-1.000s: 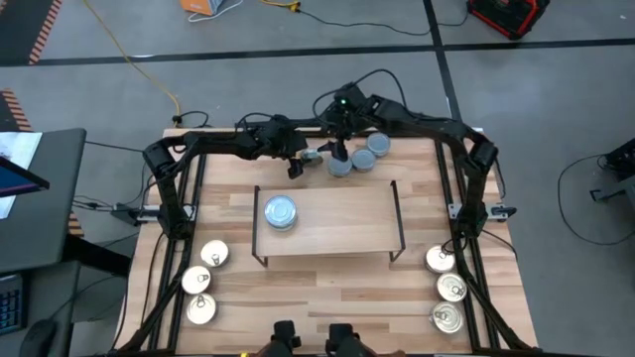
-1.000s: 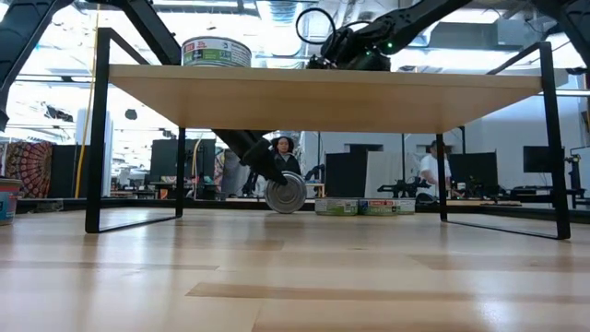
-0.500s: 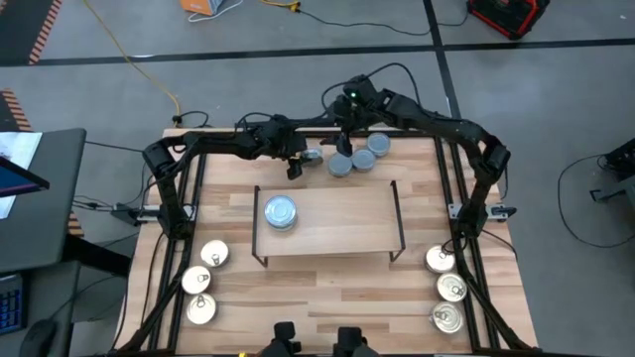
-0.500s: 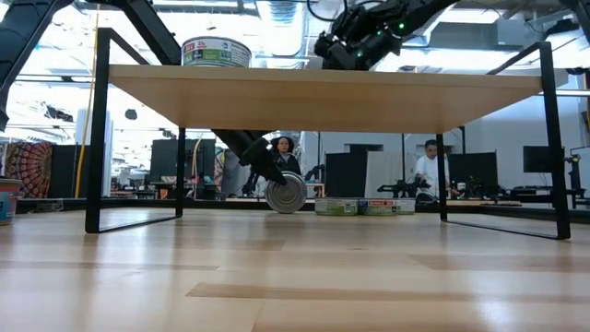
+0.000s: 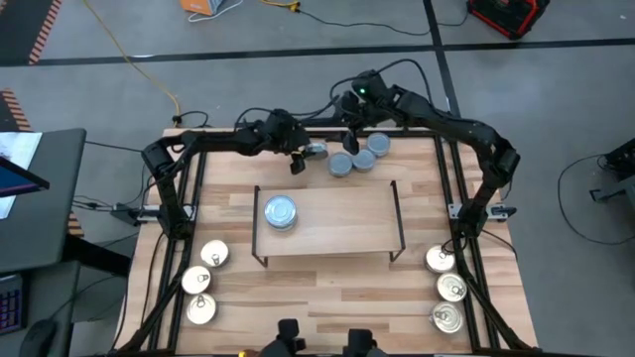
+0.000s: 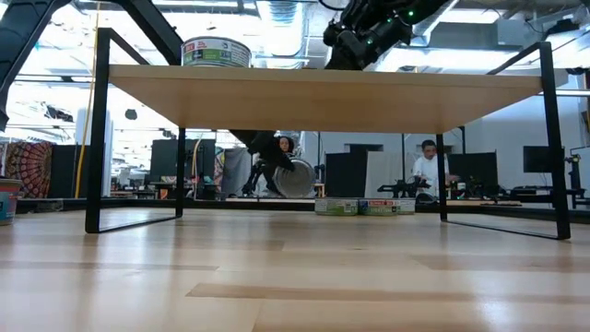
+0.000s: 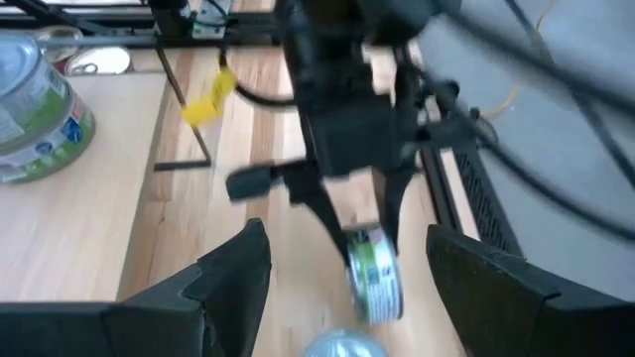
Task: Stack canned seafood by type on shelf
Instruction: Stack the green tuna can on top of the green tuna can on the shelf
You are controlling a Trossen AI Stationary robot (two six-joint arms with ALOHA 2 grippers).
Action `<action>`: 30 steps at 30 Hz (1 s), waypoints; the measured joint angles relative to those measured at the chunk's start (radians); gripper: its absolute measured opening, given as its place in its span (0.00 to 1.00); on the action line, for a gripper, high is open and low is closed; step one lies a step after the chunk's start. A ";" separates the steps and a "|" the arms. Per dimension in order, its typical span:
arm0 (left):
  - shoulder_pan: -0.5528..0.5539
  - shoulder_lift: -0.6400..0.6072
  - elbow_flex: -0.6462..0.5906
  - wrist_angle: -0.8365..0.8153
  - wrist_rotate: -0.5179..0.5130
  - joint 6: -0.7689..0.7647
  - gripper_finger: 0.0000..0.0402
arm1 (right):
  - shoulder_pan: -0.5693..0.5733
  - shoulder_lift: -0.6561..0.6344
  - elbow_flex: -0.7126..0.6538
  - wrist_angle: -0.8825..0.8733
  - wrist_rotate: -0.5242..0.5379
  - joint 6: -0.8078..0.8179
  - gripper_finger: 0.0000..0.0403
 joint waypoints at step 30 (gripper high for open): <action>-0.350 -0.604 0.058 -0.471 -0.276 0.065 0.34 | 0.030 -0.398 -0.414 0.148 -0.004 0.163 0.73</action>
